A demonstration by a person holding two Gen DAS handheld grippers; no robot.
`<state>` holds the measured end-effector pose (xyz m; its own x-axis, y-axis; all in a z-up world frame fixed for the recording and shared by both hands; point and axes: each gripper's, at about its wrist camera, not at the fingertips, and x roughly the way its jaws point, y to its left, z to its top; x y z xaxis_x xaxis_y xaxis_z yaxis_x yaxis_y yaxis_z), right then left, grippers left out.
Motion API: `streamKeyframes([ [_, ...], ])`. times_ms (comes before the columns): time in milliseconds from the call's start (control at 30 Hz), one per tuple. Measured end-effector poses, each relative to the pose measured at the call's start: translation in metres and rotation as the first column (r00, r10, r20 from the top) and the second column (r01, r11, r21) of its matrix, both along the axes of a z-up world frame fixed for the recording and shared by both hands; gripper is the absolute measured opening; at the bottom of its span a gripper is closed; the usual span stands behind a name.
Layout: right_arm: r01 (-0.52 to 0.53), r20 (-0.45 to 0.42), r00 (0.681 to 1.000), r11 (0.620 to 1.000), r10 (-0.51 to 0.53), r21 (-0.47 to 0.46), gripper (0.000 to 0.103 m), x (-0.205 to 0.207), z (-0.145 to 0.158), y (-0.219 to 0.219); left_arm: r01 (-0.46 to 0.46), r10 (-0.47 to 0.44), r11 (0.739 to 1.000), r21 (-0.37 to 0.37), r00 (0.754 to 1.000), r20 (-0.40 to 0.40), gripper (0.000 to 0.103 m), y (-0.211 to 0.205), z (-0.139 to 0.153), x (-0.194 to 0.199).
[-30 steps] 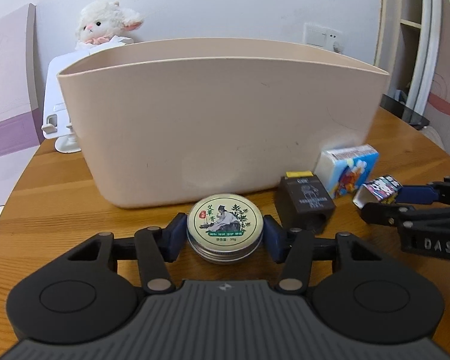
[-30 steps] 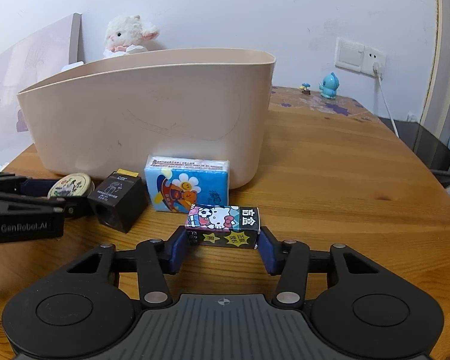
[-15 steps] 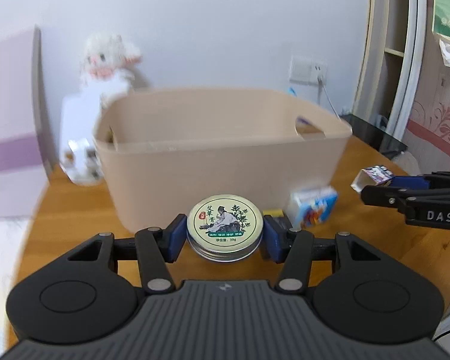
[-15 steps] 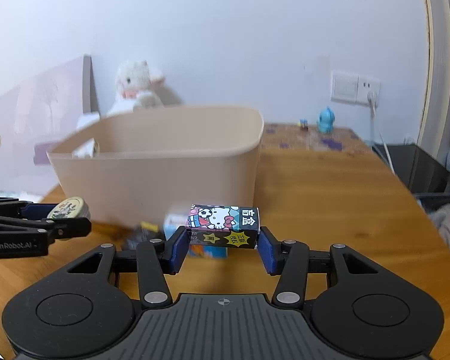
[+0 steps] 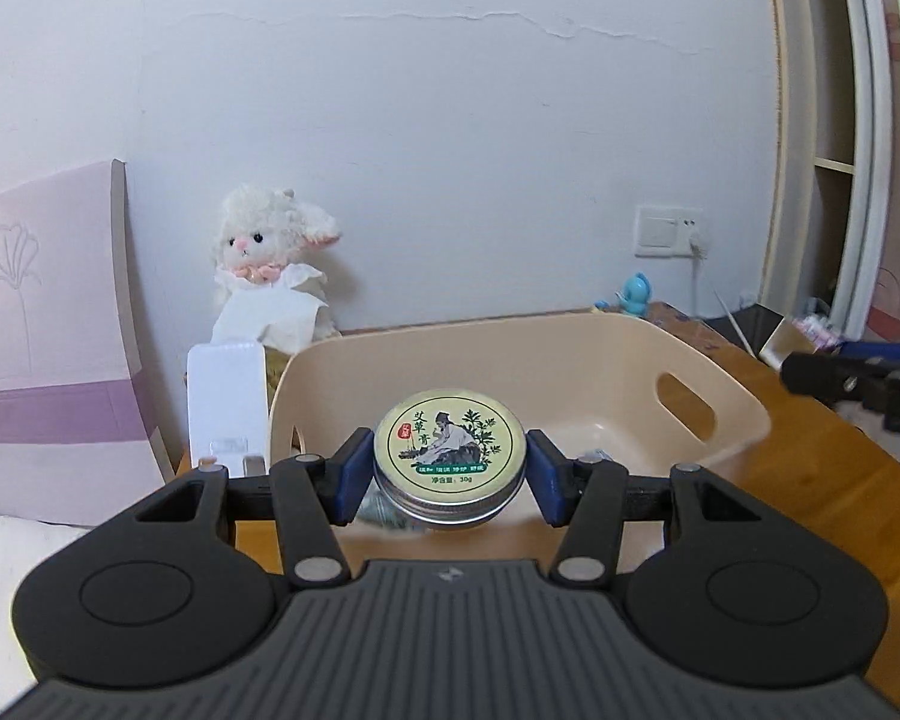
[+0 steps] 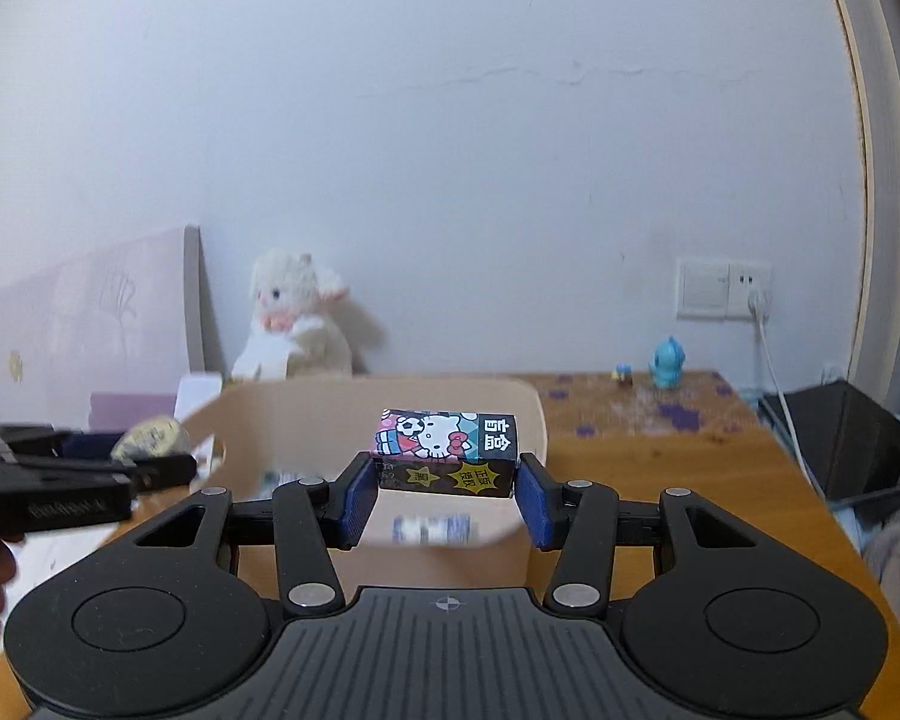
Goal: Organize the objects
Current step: 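Drop the tin into the basket with the left tool while the right drops the cartoon box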
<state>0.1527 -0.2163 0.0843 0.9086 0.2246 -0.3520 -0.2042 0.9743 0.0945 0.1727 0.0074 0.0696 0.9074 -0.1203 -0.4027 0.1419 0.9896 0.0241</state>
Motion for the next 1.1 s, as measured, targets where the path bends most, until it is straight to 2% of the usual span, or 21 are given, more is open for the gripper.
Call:
streamKeyframes([
  [133,0.006,0.012,1.000,1.000,-0.006,-0.016,0.047,0.019,0.006,0.004,-0.024,0.025,1.000,-0.013,1.000,0.012,0.056,-0.001,-0.005,0.026],
  [233,0.004,-0.006,1.000,1.000,-0.004,-0.026,0.047,0.038,0.004,0.007,-0.041,0.041,0.999,-0.011,0.999,-0.016,0.056,-0.003,-0.011,0.047],
  [333,0.008,-0.029,1.000,0.998,-0.010,-0.066,0.047,0.058,-0.001,0.015,-0.057,0.055,0.998,-0.032,0.997,-0.058,0.056,-0.006,-0.019,0.068],
  [400,0.010,-0.049,0.999,0.996,-0.014,-0.090,0.047,0.070,-0.005,0.019,-0.061,0.059,0.998,-0.020,0.994,-0.097,0.056,-0.010,-0.027,0.081],
  [500,0.003,-0.097,0.995,0.993,-0.015,-0.120,0.047,0.087,-0.014,0.024,-0.065,0.061,0.998,-0.019,0.982,-0.181,0.056,-0.014,-0.042,0.100],
  [633,-0.018,-0.167,0.986,0.985,-0.011,-0.171,0.047,0.103,-0.028,0.031,-0.066,0.068,0.998,0.013,0.971,-0.229,0.056,-0.018,-0.055,0.107],
  [800,-0.042,-0.241,0.970,0.971,-0.017,-0.236,0.047,0.114,-0.044,0.042,-0.072,0.069,0.997,-0.001,0.963,-0.261,0.056,-0.011,-0.054,0.105],
  [900,-0.039,-0.250,0.968,0.968,-0.025,-0.247,0.048,0.113,-0.048,0.044,-0.077,0.068,0.997,-0.025,0.964,-0.258,0.057,-0.008,-0.054,0.103],
  [933,-0.035,-0.248,0.968,0.968,-0.028,-0.247,0.052,0.111,-0.049,0.044,-0.079,0.070,0.996,-0.026,0.966,-0.250,0.058,-0.008,-0.052,0.101],
  [967,-0.035,-0.245,0.969,0.969,-0.027,-0.245,0.057,0.111,-0.048,0.044,-0.084,0.075,0.996,-0.027,0.967,-0.245,0.067,-0.008,-0.050,0.100],
  [1033,-0.036,-0.235,0.972,0.971,-0.021,-0.236,0.062,0.108,-0.047,0.043,-0.088,0.077,0.995,-0.036,0.970,-0.230,0.078,-0.007,-0.046,0.096],
  [1100,-0.023,-0.221,0.975,0.972,-0.030,-0.234,0.070,0.104,-0.045,0.042,-0.072,0.062,0.997,-0.039,0.973,-0.223,0.079,-0.008,-0.042,0.090],
])
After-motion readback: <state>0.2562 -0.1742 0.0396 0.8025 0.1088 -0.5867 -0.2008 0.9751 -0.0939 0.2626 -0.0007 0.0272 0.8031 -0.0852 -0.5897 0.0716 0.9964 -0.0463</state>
